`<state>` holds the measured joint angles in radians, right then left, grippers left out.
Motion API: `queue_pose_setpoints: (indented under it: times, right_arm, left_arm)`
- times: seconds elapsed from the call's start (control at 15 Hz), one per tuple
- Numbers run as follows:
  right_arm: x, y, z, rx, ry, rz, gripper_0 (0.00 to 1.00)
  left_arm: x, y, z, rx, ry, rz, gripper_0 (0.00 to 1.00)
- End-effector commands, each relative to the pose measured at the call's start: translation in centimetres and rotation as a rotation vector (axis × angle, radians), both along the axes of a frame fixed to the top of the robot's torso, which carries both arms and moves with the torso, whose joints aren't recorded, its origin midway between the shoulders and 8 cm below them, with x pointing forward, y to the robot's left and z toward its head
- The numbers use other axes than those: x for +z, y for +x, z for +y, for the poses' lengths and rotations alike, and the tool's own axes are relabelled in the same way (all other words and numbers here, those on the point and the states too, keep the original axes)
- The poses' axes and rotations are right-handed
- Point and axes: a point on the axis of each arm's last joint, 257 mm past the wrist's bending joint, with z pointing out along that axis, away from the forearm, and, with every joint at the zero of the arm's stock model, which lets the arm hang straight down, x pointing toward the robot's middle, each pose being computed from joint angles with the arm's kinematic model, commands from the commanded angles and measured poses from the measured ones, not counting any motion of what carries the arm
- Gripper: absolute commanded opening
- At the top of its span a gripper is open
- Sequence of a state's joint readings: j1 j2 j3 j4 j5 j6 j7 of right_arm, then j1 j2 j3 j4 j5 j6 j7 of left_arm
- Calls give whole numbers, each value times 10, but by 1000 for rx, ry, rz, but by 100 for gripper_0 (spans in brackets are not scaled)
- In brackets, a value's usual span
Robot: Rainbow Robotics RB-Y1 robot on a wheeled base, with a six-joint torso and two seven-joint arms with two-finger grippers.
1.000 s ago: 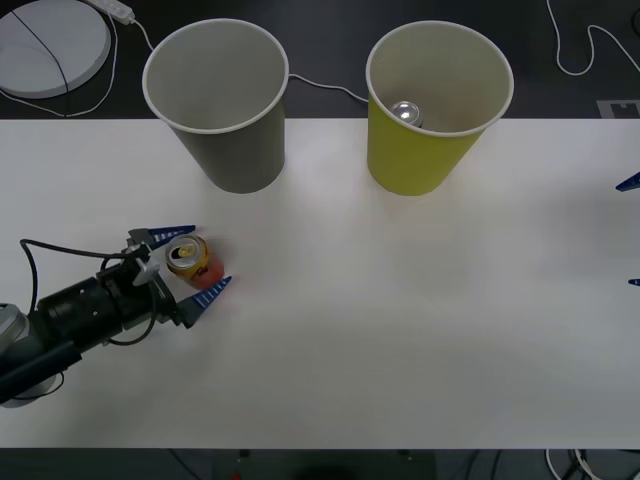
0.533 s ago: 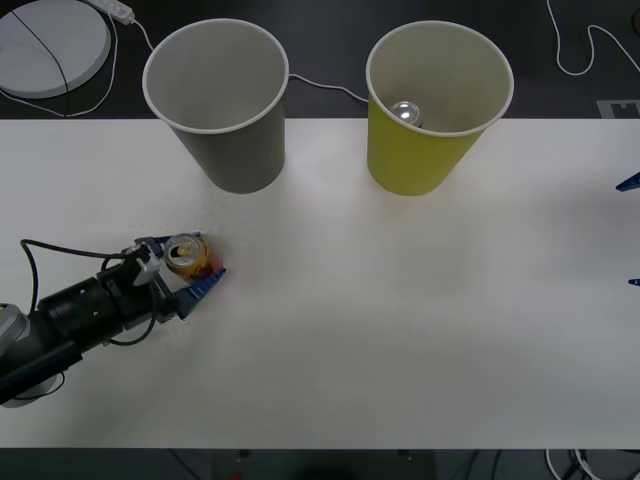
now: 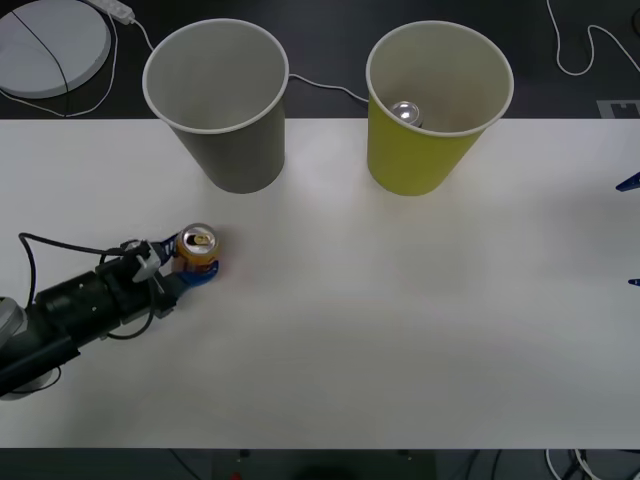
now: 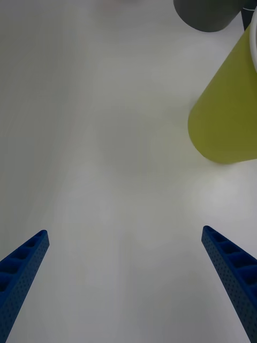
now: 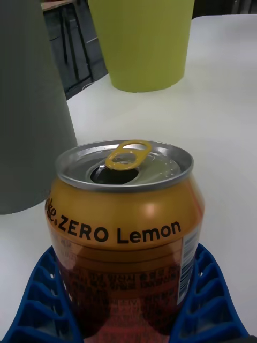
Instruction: Put the can into the green bin and the plastic bottle into the gray bin
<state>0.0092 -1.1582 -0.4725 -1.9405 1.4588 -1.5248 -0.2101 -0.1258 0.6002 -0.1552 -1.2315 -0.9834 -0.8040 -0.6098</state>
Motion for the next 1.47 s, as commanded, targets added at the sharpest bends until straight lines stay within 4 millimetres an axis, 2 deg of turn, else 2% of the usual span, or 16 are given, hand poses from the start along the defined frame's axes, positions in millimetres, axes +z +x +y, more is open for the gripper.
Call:
queue_pose_setpoints:
  times: [0.07, 0.47, 0.73, 0.93, 1.13, 1.27, 1.47]
  right_arm:
    - [0, 0, 0, 0, 0, 0, 100]
    - [0, 0, 0, 0, 0, 0, 100]
    - [0, 0, 0, 0, 0, 0, 100]
    - [0, 0, 0, 0, 0, 0, 100]
    - [0, 0, 0, 0, 0, 0, 100]
    - [0, 0, 0, 0, 0, 0, 100]
    - [0, 0, 0, 0, 0, 0, 100]
  left_arm:
    - [2, -2, 0, -16, 2, 1, 0]
    - [0, -15, 4, -66, 5, 69, 0]
    - [11, -30, 13, -61, 27, 137, 0]
    - [33, -57, 18, -32, 71, 176, 0]
    - [44, -73, 17, -35, 90, 248, 0]
    - [57, -79, 27, -32, 136, 291, 0]
    - [92, -92, 46, 1, 211, 330, 0]
